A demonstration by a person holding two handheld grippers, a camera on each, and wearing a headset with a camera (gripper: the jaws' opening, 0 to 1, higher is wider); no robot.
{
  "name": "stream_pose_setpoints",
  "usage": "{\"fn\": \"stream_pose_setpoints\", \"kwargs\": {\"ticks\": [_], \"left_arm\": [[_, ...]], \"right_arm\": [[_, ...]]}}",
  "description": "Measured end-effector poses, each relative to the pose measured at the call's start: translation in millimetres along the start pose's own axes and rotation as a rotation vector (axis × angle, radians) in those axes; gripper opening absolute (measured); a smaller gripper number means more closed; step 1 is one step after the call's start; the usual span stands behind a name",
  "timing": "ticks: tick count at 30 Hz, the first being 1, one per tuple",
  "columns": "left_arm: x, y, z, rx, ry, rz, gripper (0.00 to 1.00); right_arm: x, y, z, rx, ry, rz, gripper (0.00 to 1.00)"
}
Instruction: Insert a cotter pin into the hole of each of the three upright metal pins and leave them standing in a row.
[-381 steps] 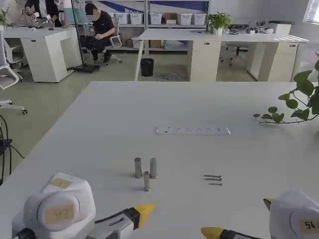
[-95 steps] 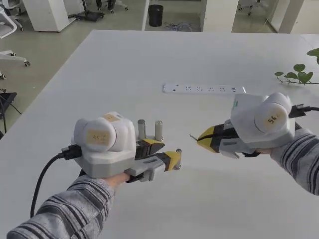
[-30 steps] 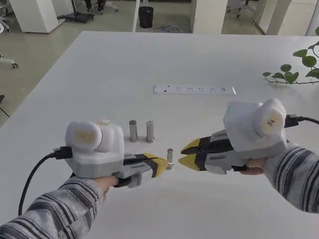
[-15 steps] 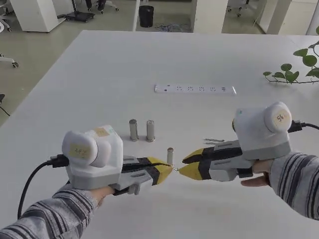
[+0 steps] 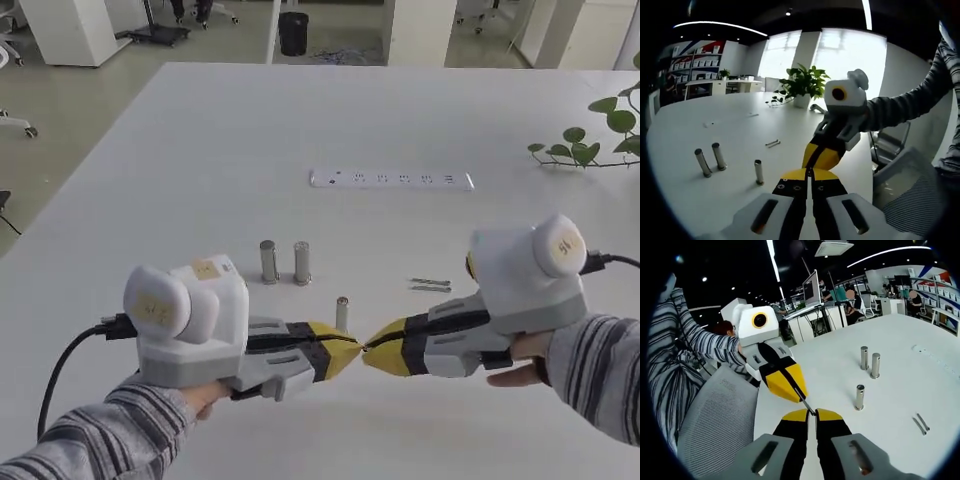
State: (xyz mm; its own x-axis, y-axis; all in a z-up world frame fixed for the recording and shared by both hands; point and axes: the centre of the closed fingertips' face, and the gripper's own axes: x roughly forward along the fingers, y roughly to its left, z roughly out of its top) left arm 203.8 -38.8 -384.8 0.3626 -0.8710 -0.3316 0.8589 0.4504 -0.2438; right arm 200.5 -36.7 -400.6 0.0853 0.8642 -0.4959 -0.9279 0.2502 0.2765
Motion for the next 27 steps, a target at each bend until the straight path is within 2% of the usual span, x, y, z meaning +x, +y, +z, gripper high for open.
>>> {"fn": "stream_pose_setpoints", "kwargs": {"ticks": [12,22,27], "left_arm": [[-1.8,1.8,-6.1,-0.047,0.002,0.005,0.0],[-4.4,6.1,-7.8,-0.046,0.009,0.022,0.02],[-4.4,8.7,-8.1,-0.043,0.009,0.037,0.04]], "right_arm": [[-2.2,-3.7,-0.7,-0.07,0.034,0.006,0.0],[-1.8,-1.6,-0.9,-0.162,0.063,0.015,0.0],[-1.2,-0.6,-1.8,-0.177,0.075,0.018,0.0]]}}
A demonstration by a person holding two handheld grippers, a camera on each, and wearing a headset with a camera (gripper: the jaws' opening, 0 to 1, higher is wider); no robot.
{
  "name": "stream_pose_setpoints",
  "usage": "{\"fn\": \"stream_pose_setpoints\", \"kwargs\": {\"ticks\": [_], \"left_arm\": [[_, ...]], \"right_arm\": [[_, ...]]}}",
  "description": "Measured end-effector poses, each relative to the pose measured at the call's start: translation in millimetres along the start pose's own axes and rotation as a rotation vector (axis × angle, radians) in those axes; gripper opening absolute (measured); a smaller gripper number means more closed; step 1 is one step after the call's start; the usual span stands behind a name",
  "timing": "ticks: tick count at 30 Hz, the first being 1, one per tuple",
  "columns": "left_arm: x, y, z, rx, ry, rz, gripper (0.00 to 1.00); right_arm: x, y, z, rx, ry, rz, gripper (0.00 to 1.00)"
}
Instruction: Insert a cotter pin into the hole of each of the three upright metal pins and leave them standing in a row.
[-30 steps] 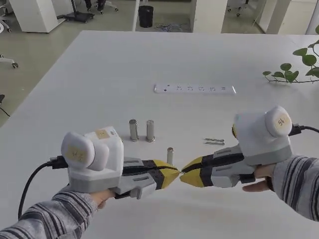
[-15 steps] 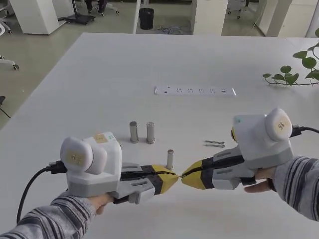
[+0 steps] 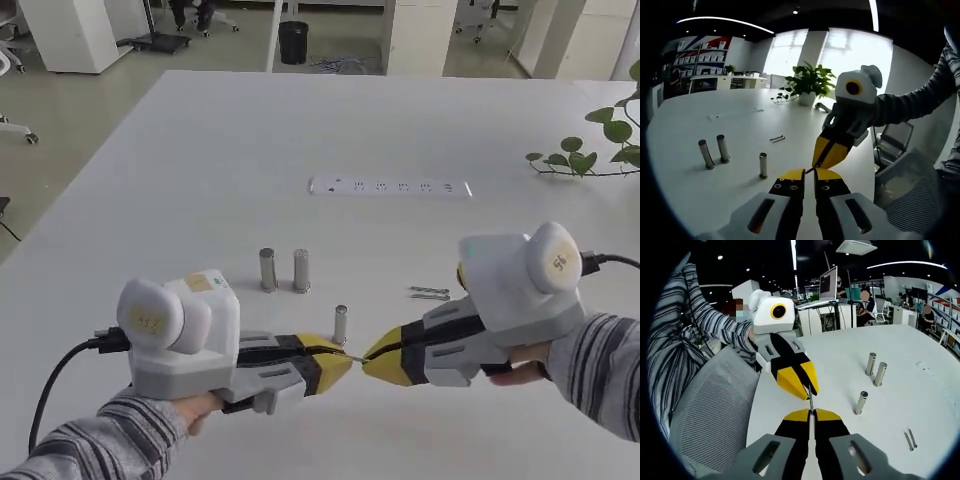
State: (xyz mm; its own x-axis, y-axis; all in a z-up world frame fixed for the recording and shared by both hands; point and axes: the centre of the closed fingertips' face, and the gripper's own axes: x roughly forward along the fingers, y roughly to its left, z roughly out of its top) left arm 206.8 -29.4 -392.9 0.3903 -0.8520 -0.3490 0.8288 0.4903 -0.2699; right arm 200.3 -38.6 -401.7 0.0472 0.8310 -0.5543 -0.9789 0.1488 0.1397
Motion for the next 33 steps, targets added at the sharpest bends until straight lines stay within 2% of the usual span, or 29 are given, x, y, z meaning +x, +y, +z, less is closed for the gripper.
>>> {"fn": "stream_pose_setpoints", "kwargs": {"ticks": [6,10,15,17,19,22,25,27,30,33], "left_arm": [[0.3,6.0,-1.0,-0.005,-0.003,0.038,0.01],[0.1,13.0,-3.7,0.004,-0.005,0.075,0.07],[1.6,26.5,-6.6,0.028,0.0,0.152,0.13],[3.0,29.6,-6.0,0.011,-0.009,0.174,0.15],[4.8,35.1,-3.9,0.026,-0.028,0.215,0.18],[8.7,41.3,-5.0,0.029,-0.029,0.257,0.18],[13.6,50.3,-7.3,0.047,-0.016,0.308,0.19],[18.9,53.4,-8.2,0.058,-0.009,0.32,0.23],[23.9,60.9,-10.9,0.105,0.028,0.364,0.24],[32.3,67.9,-13.5,0.091,0.038,0.379,0.25]], "right_arm": [[-1.1,-4.9,-2.1,-0.032,0.02,-0.018,0.0],[-3.9,-16.5,-2.9,-0.036,0.02,-0.058,0.0],[-6.7,-35.6,-11.8,-0.062,0.072,-0.115,0.0],[-6.6,-40.9,-13.1,-0.062,0.076,-0.121,0.0],[-6.0,-46.7,-15.5,-0.064,0.087,-0.13,0.0],[-4.6,-54.1,-20.6,-0.079,0.122,-0.144,0.0],[-2.8,-60.6,-22.8,-0.095,0.142,-0.152,0.0],[-1.4,-63.9,-23.0,-0.103,0.151,-0.156,0.0],[1.0,-69.2,-22.4,-0.112,0.156,-0.159,0.0],[2.5,-74.4,-22.1,-0.114,0.158,-0.162,0.0]]}}
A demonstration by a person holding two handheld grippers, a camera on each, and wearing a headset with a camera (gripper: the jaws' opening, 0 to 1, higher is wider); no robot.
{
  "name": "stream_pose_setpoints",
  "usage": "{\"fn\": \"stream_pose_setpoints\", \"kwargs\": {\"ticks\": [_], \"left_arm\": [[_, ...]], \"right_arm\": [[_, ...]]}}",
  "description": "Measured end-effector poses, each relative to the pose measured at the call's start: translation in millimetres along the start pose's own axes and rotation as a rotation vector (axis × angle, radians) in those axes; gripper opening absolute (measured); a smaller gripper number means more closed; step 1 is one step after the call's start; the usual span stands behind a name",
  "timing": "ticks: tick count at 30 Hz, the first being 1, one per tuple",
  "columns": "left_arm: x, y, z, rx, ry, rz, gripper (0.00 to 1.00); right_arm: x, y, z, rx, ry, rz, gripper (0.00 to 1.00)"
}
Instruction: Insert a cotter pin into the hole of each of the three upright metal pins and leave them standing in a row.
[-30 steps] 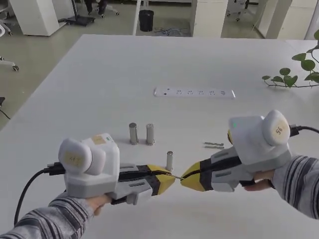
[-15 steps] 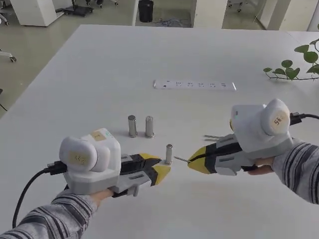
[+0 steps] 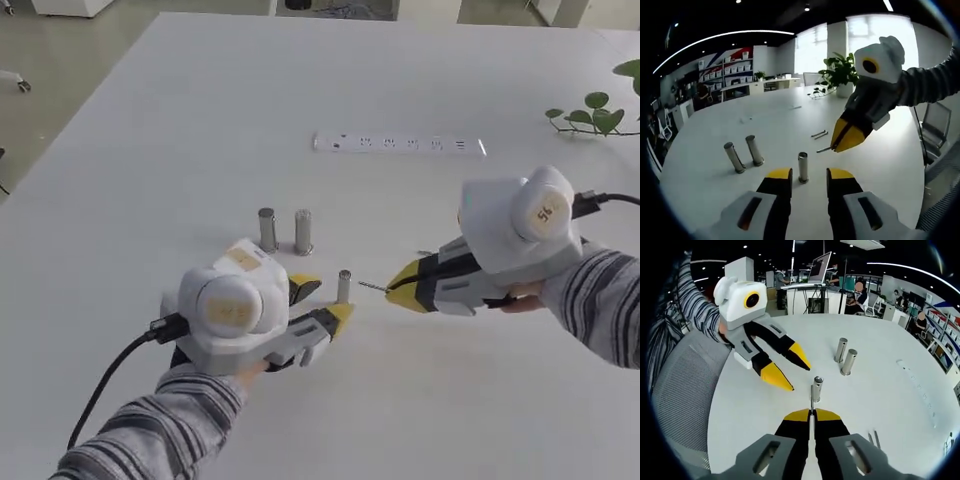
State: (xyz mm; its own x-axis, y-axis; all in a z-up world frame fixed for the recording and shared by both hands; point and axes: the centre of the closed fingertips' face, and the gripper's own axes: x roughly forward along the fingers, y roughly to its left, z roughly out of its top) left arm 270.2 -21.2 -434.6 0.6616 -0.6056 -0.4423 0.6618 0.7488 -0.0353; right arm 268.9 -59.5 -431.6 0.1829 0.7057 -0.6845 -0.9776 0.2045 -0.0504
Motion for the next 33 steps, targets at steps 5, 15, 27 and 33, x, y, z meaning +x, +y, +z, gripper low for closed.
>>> {"fn": "stream_pose_setpoints", "kwargs": {"ticks": [5,15,27,33], "left_arm": [[12.0,4.2,-2.8,-0.028,0.014,0.019,0.23],[29.9,9.2,-13.5,-0.05,0.052,0.032,0.19],[39.4,12.8,-17.8,-0.073,0.064,0.043,0.11],[41.1,12.4,-17.3,-0.073,0.061,0.039,0.08]], "right_arm": [[3.8,-5.5,-2.9,-0.015,0.015,-0.001,0.0],[11.2,-10.1,-4.6,-0.003,0.011,0.017,0.0],[14.1,-9.9,-5.3,-0.006,0.013,0.022,0.0],[14.5,-10.8,-2.9,-0.013,0.009,0.024,0.0]]}}
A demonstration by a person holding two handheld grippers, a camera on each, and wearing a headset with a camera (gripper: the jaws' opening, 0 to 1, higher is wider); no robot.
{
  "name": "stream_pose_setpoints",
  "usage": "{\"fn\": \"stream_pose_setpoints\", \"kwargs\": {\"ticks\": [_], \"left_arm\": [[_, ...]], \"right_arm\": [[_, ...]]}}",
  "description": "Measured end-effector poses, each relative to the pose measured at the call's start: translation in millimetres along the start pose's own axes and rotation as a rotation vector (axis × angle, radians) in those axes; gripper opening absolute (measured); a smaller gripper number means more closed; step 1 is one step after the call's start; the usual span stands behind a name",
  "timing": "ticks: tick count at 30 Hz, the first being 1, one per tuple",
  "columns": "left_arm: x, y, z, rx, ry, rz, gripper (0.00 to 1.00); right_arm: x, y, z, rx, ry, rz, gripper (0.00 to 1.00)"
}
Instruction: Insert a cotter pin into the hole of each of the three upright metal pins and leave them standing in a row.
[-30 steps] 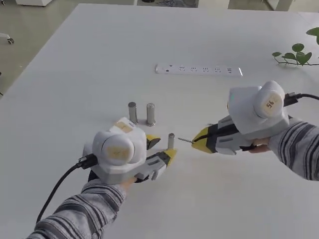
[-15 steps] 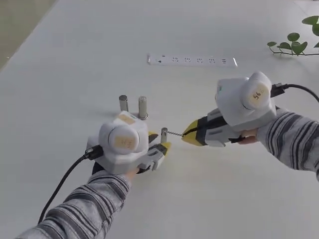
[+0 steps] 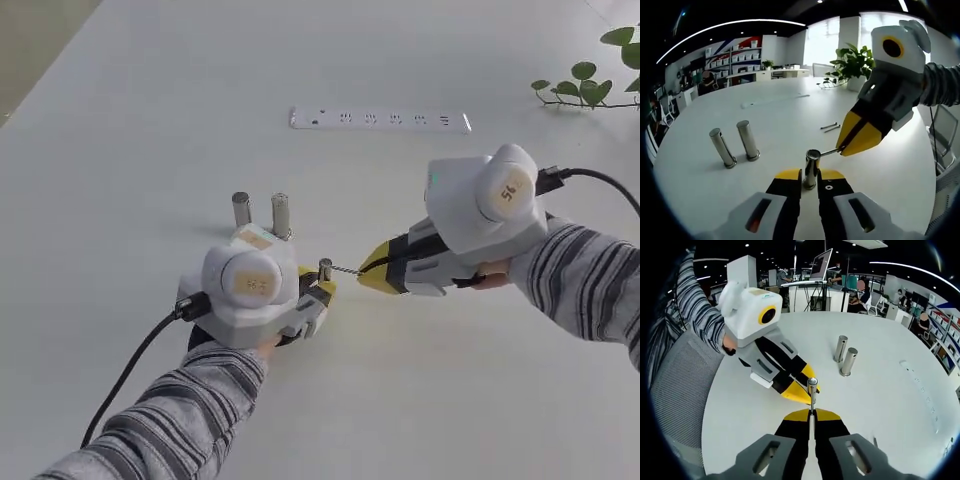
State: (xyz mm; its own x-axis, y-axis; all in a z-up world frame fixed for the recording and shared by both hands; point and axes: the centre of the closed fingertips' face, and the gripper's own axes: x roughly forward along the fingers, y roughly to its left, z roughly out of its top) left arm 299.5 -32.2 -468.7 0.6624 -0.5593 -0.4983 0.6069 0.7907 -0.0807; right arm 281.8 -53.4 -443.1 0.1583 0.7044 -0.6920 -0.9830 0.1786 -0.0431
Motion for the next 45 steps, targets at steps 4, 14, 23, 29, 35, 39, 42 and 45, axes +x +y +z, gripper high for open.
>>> {"fn": "stream_pose_setpoints", "kwargs": {"ticks": [4,14,23,29,35,39,42,45], "left_arm": [[0.5,-1.7,-0.6,0.014,0.002,0.001,0.06],[0.9,-2.2,-2.0,0.056,0.004,0.006,0.05],[1.9,-2.1,-2.1,0.045,0.002,0.007,0.05],[2.4,-1.6,-2.2,0.036,0.0,0.018,0.05],[2.7,-1.5,-2.1,0.026,-0.005,0.033,0.05],[3.6,-1.1,-1.7,0.019,-0.008,0.042,0.05],[3.8,-1.1,-1.6,0.011,-0.009,0.045,0.05],[3.8,-1.1,-1.5,0.009,-0.009,0.049,0.05]], "right_arm": [[0.7,0.0,1.3,-0.01,0.002,0.001,0.0],[6.1,0.5,6.9,-0.028,0.008,0.006,0.0],[11.7,-2.5,10.7,-0.068,0.023,0.009,0.0],[13.6,-3.9,10.9,-0.097,0.036,0.006,0.0],[17.4,-6.3,12.7,-0.114,0.039,0.003,0.0],[19.1,-7.2,15.3,-0.127,0.031,-0.006,0.0],[18.6,-5.3,19.1,-0.109,0.014,-0.01,0.0],[16.4,-5.4,20.3,-0.098,0.007,-0.012,0.04]]}}
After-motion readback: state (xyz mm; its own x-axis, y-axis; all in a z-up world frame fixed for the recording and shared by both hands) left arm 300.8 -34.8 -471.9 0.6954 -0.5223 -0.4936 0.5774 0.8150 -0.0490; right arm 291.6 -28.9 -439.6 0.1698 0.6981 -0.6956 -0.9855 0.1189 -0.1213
